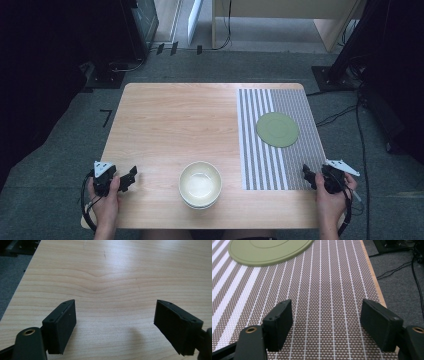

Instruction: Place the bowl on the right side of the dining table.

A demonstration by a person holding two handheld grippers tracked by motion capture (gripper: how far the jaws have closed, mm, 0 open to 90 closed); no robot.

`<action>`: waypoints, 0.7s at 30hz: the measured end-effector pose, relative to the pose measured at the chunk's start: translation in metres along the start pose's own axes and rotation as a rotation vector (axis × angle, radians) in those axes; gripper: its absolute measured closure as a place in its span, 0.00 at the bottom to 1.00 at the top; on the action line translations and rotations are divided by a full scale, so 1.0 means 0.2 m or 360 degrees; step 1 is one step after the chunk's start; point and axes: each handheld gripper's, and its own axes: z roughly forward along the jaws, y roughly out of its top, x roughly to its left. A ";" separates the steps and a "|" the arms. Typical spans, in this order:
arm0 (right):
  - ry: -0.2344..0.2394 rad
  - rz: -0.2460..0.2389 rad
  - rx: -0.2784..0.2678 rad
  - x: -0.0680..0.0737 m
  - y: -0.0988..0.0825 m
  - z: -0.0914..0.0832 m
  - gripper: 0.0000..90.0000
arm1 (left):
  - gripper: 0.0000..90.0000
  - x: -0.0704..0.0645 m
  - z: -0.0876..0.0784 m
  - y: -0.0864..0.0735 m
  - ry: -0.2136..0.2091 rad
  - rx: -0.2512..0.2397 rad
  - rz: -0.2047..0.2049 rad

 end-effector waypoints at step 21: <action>0.0037 0.0044 -0.0129 0.11 0.08 -0.08 0.28 | 0.19 -0.16 -0.10 0.12 -0.0145 -0.0166 0.0064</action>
